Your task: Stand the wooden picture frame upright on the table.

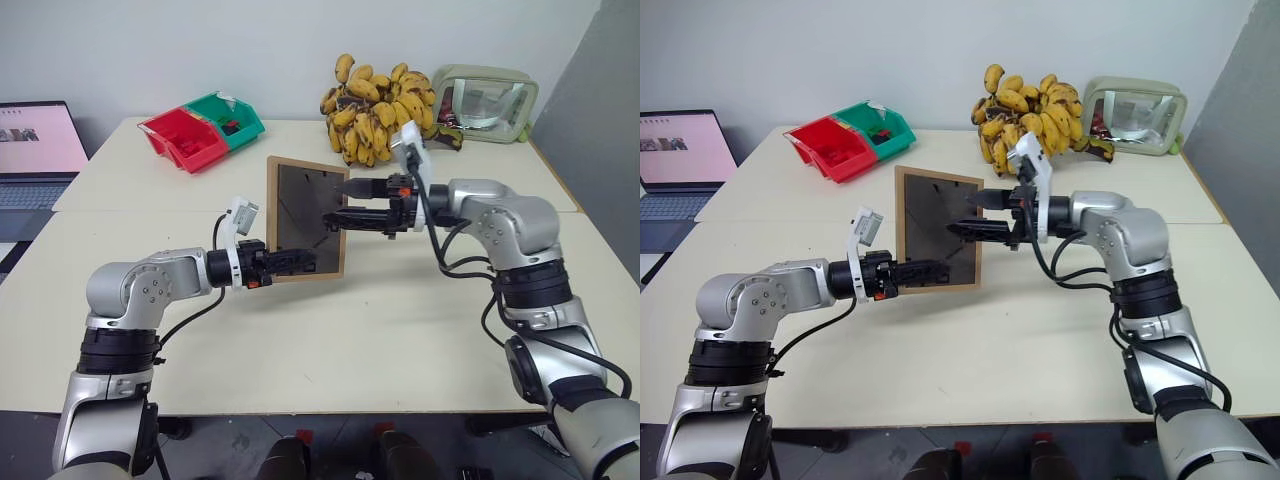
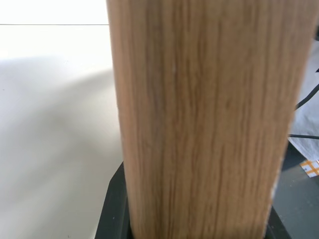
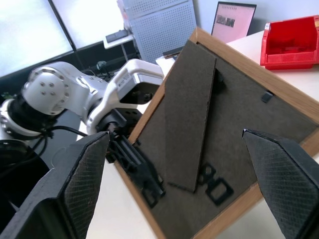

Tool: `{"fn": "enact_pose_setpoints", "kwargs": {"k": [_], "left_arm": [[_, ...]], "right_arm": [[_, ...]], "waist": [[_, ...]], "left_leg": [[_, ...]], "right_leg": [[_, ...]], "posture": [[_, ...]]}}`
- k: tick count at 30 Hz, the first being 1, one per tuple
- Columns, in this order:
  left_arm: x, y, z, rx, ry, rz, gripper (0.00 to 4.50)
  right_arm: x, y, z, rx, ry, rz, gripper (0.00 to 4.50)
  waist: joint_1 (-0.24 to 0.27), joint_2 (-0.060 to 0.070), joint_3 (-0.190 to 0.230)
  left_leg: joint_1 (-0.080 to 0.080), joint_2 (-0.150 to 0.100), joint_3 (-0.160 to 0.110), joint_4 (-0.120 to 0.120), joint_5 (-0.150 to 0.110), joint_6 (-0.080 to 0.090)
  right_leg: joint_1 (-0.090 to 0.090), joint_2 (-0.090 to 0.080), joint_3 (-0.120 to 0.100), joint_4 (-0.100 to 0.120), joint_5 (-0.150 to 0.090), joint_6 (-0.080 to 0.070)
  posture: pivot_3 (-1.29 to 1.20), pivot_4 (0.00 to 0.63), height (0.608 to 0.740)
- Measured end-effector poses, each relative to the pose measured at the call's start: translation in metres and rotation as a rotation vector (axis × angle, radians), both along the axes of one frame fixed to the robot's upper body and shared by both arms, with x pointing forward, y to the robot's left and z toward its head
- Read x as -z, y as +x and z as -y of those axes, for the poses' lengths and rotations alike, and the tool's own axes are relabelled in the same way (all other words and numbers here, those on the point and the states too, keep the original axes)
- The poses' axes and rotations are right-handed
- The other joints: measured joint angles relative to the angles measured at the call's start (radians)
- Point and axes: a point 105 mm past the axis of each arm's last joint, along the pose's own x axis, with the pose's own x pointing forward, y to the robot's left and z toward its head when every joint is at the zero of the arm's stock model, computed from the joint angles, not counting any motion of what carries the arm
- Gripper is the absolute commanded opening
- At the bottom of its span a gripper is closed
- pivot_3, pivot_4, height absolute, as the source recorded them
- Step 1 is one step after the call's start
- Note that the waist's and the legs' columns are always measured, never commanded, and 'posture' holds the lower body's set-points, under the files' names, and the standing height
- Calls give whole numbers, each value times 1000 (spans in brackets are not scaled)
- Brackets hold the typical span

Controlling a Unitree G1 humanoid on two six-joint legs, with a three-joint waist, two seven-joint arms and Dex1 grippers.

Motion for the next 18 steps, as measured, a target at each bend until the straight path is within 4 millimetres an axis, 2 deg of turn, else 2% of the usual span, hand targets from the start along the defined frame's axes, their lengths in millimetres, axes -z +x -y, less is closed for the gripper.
{"fn": "enact_pose_setpoints", "kwargs": {"k": [6, 10, 18], "left_arm": [[3, 5, -1, -12, 3, -18, 841], [5, 4, 5, 8, -4, -22, 841], [5, -1, 9, 46, -24, -36, 841]], "right_arm": [[-1, 9, -25, 21, -29, 87, 4483], [-5, -3, -37, -31, -1, 84, 4483], [-12, -41, -14, -180, 49, -16, 4483]], "waist": [[-2, 0, 0], [-2, 0, 0], [3, 0, 0]], "left_leg": [[0, 0, -1, 0, 0, 0], [-2, 0, -4, 1, 0, 0], [-8, -2, -14, 3, 0, 0]], "right_leg": [[-1, 0, -1, 0, 0, 0], [-1, -2, -2, 1, 0, 0], [-4, -7, -12, 1, 0, 0]], "posture": [[0, 150, 740], [0, 150, 740], [0, 150, 740]]}}
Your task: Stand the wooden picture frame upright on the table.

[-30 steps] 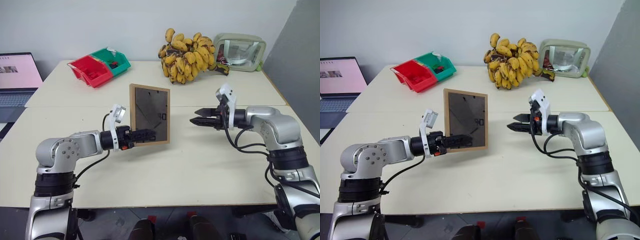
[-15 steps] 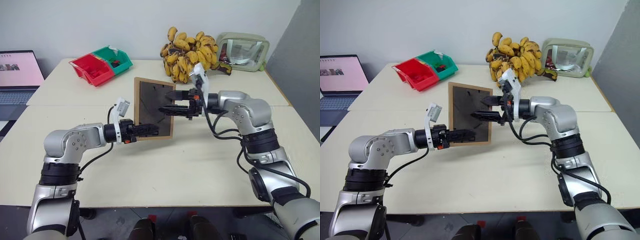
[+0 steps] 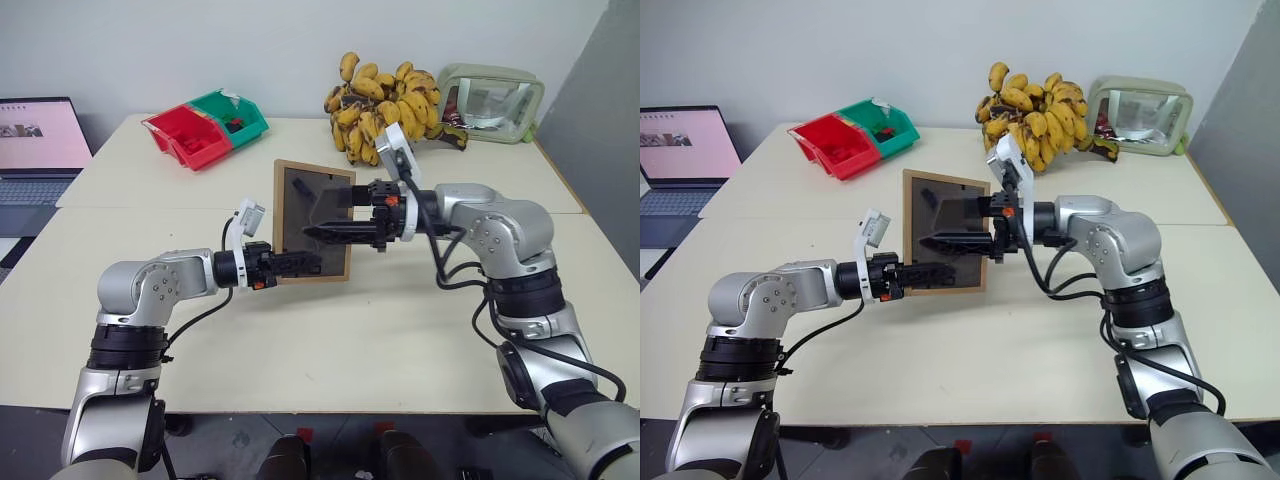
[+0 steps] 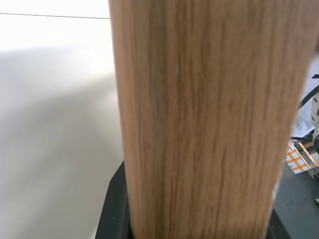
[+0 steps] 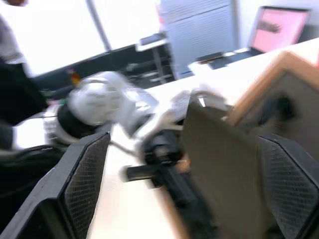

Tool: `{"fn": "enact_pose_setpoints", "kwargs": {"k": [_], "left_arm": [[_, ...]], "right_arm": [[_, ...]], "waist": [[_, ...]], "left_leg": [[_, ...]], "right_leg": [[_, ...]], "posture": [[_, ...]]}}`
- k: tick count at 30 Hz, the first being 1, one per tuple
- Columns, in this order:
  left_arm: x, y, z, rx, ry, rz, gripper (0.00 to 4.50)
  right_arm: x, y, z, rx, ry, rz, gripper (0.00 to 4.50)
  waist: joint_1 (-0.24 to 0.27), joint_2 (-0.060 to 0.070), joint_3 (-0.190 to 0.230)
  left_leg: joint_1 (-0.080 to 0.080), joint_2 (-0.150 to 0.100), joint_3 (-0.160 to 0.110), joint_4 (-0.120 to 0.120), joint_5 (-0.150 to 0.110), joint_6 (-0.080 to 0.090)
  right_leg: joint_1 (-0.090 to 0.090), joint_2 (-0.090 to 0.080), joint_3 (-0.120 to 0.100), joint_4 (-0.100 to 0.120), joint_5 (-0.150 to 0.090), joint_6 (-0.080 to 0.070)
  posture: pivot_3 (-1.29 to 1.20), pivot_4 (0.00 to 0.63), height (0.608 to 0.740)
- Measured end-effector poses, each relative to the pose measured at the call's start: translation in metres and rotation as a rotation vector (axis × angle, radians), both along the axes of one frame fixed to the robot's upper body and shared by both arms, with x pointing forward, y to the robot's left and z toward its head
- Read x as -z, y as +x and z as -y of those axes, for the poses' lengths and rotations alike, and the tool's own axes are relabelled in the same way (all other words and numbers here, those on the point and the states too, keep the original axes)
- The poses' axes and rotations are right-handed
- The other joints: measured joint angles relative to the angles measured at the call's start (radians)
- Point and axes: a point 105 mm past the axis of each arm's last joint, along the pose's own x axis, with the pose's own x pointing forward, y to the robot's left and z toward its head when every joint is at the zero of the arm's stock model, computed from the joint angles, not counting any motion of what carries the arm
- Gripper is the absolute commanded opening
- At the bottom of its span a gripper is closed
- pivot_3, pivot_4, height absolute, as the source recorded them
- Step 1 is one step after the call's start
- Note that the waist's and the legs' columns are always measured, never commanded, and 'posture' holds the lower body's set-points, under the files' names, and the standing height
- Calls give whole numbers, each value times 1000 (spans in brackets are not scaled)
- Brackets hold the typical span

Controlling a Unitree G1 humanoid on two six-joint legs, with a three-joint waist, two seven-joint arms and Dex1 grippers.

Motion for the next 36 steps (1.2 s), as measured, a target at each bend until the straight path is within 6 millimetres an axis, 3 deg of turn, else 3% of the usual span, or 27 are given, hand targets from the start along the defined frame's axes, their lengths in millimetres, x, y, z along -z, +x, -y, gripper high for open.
{"fn": "enact_pose_setpoints", "kwargs": {"k": [5, 12, 15, 18, 22, 26, 31, 36], "left_arm": [[1, -7, 7, 42, -21, -44, 841], [1, -26, 7, 90, -80, -176, 841], [-3, -34, 3, 98, -127, -253, 841], [-6, -34, 0, 99, -170, -340, 841], [-7, -31, 1, 104, -228, -417, 841], [-19, -39, 10, 194, -281, -453, 841], [-22, -52, 19, 269, -258, -495, 841], [-18, -56, 20, 261, -240, -544, 841]], "right_arm": [[11, 0, 23, 50, -57, 5, 4483], [41, 25, 94, 325, -249, 114, 4483], [45, 35, 123, 425, -337, 338, 4483], [57, 49, 146, 485, -472, 737, 4483], [75, 51, 145, 412, -562, 1180, 4483], [64, 49, 117, 314, -449, 1544, 4483], [47, 45, 84, 284, -277, 1729, 4483], [45, 32, 64, 206, -148, 1821, 4483]], "waist": [[0, 0, 0], [0, 0, 0], [0, 0, 0], [-2, 0, 0], [-8, 0, 0], [-11, 0, 0], [-6, 0, 0], [-3, 0, 0]], "left_leg": [[0, 0, 0, 0, 0, 0], [0, -1, 0, 0, 0, 0], [1, 0, 0, 1, 0, 0], [2, -1, 0, 2, 0, 0], [3, 0, 2, 2, 2, -2], [3, 0, 1, 2, 5, -7], [2, -1, -2, 2, 5, -8], [3, -3, -4, 2, 5, -8]], "right_leg": [[2, 0, -3, 0, 0, 0], [3, 0, -4, -1, 0, 0], [4, 0, -4, -1, 0, 0], [5, 1, -5, -1, -1, 1], [4, 0, -3, 1, 0, 0], [4, 0, -3, 1, 0, 0], [4, 0, -4, 1, 0, 0], [5, 0, -4, 1, 0, 0]], "posture": [[0, 150, 740], [0, 150, 740], [0, 150, 740], [0, 150, 740], [0, 150, 740], [0, 150, 740], [0, 150, 740], [0, 150, 740]]}}
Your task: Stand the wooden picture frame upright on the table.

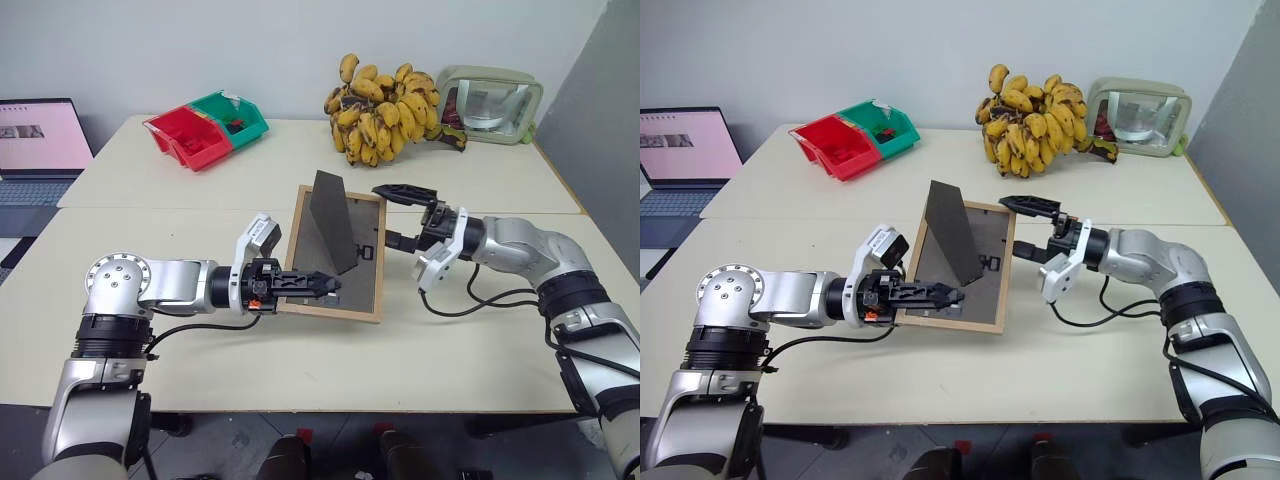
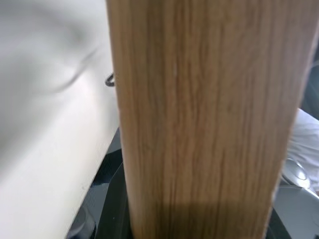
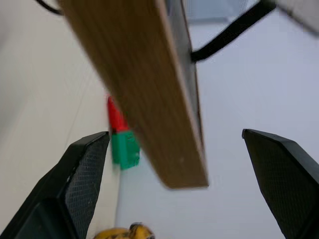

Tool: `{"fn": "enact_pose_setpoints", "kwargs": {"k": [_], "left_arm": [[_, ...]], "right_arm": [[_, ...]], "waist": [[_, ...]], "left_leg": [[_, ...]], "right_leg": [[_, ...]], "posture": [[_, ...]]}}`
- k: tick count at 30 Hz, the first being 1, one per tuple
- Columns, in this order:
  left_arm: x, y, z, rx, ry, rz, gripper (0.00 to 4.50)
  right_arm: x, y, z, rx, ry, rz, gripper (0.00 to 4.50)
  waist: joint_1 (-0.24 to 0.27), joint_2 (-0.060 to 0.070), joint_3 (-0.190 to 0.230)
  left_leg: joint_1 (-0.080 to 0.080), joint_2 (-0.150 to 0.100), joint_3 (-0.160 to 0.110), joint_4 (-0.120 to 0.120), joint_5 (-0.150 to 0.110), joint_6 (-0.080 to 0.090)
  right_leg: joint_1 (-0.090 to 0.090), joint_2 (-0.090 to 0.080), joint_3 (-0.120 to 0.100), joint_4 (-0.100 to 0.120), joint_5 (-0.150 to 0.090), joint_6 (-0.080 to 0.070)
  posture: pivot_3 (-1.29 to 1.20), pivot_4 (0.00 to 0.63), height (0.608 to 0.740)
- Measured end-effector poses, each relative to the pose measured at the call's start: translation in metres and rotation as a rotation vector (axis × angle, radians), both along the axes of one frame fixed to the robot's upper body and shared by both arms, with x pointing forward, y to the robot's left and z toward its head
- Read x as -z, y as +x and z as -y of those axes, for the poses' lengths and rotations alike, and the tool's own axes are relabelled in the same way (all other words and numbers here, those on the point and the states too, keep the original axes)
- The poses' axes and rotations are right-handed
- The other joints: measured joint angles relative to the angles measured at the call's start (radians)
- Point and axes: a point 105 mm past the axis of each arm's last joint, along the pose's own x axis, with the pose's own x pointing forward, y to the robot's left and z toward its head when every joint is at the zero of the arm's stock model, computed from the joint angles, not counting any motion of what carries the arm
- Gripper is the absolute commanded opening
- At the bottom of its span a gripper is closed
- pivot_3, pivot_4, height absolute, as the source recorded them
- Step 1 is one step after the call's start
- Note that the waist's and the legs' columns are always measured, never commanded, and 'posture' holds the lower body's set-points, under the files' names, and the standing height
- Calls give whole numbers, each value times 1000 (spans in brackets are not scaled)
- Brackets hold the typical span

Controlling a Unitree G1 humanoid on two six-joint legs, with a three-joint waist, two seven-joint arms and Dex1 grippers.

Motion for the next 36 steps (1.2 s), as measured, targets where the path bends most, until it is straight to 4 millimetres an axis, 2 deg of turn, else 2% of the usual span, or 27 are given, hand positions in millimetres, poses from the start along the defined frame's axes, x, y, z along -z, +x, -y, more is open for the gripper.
{"fn": "enact_pose_setpoints", "kwargs": {"k": [6, 7, 8, 15, 19, 24, 26, 31, 36], "left_arm": [[-1, 3, 1, -14, -9, -4, 841], [-1, 2, 0, -14, -10, -4, 841], [-2, 2, 0, -12, -13, -4, 841], [-2, 0, 2, 5, -24, -14, 841], [-5, -1, 1, 16, -48, -8, 841], [-4, -2, 1, 8, -62, -10, 841], [-3, -3, 2, 2, -64, -4, 1538], [-9, -3, 2, -14, -79, 35, 2453], [-14, 11, -11, -116, -105, 40, 3448]], "right_arm": [[-3, -8, -4, -71, 22, 55, 4483], [-3, -10, -5, -84, 16, 63, 4120], [-3, -11, -6, -93, 11, 64, 4041], [6, -10, -12, -104, -29, 62, 2570], [5, -10, -13, -107, -40, 72, 1529], [5, -9, -14, -109, -67, 88, 1418], [5, -10, -14, -111, -71, 90, 1418], [6, -10, -12, -109, -68, 84, 1280], [6, -9, -5, -103, -70, 79, 1280]], "waist": [[-3, 0, 0], [-3, 0, 0], [-3, 0, 0], [-4, 0, 0], [-4, 0, 0], [-4, 0, 0], [-4, 0, 0], [-4, 0, 0], [-5, 0, 0]], "left_leg": [[0, -1, 1, 0, 0, 0], [0, 0, 1, 0, 0, 0], [0, 0, 1, 0, 0, 0], [0, 0, 1, 0, 1, 0], [1, 0, 1, 0, 1, 0], [1, 0, 1, 0, 1, 0], [1, 0, 1, 0, 1, 0], [1, -1, 1, 1, 1, 0], [2, 0, 1, 1, 1, 0]], "right_leg": [[0, 2, 0, 0, 0, 0], [0, 2, 0, 0, 0, 0], [0, 2, 0, 1, 0, 0], [0, 3, 0, 2, 0, 0], [0, 3, 0, 2, 0, 0], [0, 3, 0, 3, 0, 0], [0, 3, 0, 4, 0, 0], [0, 3, 0, 5, 0, -1], [0, 3, 1, 7, -1, -1]], "posture": [[0, 150, 740], [0, 150, 740], [0, 150, 740], [0, 150, 740], [0, 150, 740], [0, 150, 740], [0, 150, 740], [0, 150, 740], [0, 150, 740]]}}
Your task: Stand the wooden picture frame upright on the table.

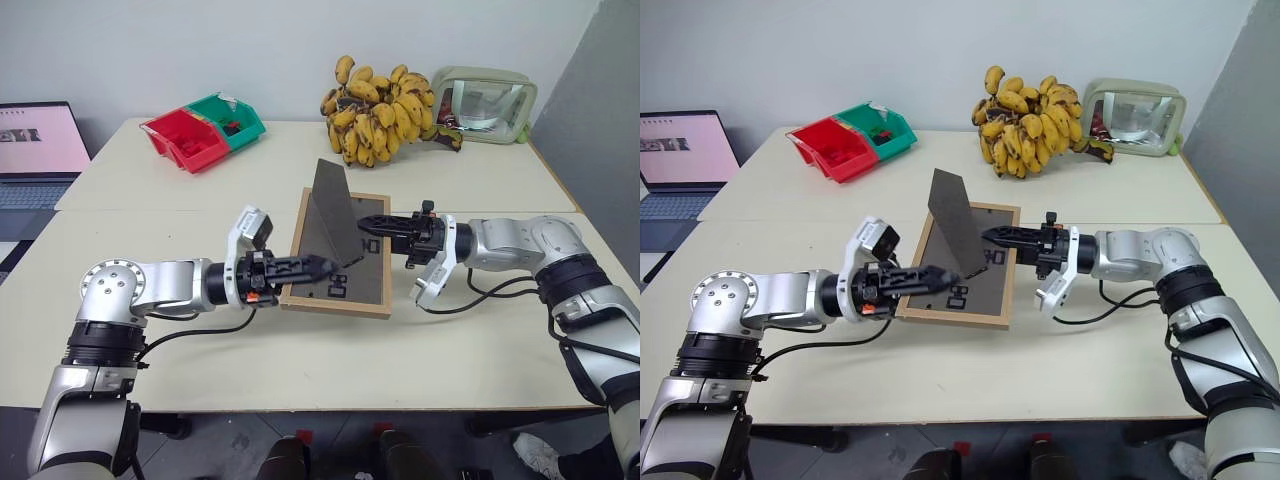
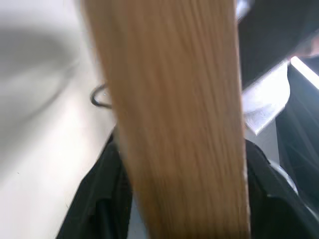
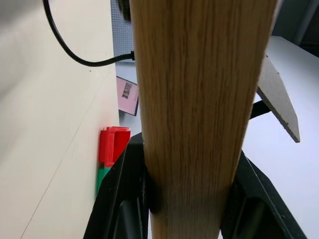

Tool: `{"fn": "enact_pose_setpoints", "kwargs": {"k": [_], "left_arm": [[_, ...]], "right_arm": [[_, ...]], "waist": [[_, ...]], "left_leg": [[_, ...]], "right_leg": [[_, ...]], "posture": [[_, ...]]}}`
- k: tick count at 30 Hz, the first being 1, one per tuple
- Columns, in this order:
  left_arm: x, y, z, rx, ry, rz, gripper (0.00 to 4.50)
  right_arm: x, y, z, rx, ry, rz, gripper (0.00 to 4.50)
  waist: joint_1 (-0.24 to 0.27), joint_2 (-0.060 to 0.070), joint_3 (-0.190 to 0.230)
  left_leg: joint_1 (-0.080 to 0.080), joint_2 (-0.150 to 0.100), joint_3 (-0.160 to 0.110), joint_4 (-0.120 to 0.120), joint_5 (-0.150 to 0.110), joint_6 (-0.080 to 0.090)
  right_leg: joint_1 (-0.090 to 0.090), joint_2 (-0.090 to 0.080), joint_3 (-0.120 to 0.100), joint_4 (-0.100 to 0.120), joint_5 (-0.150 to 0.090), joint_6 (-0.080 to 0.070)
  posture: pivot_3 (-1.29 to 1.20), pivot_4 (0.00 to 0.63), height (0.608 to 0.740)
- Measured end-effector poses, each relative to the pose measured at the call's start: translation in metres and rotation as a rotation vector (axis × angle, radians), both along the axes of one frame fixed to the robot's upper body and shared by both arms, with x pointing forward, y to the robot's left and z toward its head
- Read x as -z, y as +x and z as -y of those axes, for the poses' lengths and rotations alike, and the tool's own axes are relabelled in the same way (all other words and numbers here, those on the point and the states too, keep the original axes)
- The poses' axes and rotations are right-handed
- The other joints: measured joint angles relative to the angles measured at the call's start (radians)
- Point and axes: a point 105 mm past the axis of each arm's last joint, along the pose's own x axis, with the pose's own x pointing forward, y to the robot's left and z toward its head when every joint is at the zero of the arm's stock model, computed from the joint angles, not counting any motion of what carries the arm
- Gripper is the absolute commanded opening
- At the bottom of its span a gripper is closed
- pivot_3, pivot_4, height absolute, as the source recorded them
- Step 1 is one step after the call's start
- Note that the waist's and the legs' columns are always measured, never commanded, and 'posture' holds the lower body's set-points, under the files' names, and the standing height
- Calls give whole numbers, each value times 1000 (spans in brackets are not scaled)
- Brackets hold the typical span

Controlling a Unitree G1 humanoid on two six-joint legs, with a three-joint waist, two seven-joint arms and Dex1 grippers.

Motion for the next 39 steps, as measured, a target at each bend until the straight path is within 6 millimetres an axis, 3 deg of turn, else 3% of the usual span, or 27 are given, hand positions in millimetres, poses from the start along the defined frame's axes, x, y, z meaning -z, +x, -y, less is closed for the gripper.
{"fn": "enact_pose_setpoints", "kwargs": {"k": [5, 11, 14, 19, 22, 27, 34, 39], "left_arm": [[10, 1, -20, -127, 6, -9, 4496], [5, 2, -42, -299, 70, 65, 4500], [19, 5, -53, -463, 426, 292, 4500], [31, 10, -64, -625, 665, 549, 4500], [33, 12, -67, -682, 733, 679, 4500], [29, 14, -67, -742, 767, 819, 4500], [50, 10, -70, -728, 825, 812, 4500], [53, 9, -69, -714, 824, 812, 4500]], "right_arm": [[7, 3, 8, 23, 2, -45, 1280], [12, 12, 15, 70, 49, -152, 1280], [26, 42, 3, 230, 156, -462, 1280], [44, 66, -13, 267, 280, -1139, 1280], [41, 74, -15, 208, 339, -1512, 1280], [42, 74, -31, 112, 359, -1871, 1280], [87, 65, -32, 164, 345, -2058, 1280], [96, 63, -30, 152, 369, -2036, 1280]], "waist": [[-4, 0, 0], [-4, 0, 0], [-18, -2, -1], [-18, 2, 1], [2, 3, 2], [8, 3, 2], [9, 3, 2], [7, 3, 2]], "left_leg": [[2, 1, 1, 0, 0, 0], [3, 1, 3, 0, 0, 0], [15, 4, 3, -4, -2, 4], [15, 3, -1, -5, -2, 4], [14, 3, -1, -5, -2, 4], [14, 2, 0, -6, -2, 4], [12, 2, 0, -6, -3, 4], [13, 2, 0, -6, -3, 4]], "right_leg": [[0, 0, 1, 2, 0, -1], [1, -3, 3, 4, -1, -1], [15, -3, 2, -3, 0, -2], [17, -3, -1, -4, 0, -2], [15, -3, -2, -5, 0, -2], [16, -2, -2, -7, 0, -2], [13, -1, -2, -8, 0, -2], [14, 1, -2, -7, 0, -2]], "posture": [[0, 150, 740], [0, 150, 740], [0, 150, 740], [0, 150, 740], [0, 150, 740], [0, 150, 740], [0, 150, 740], [0, 150, 740]]}}
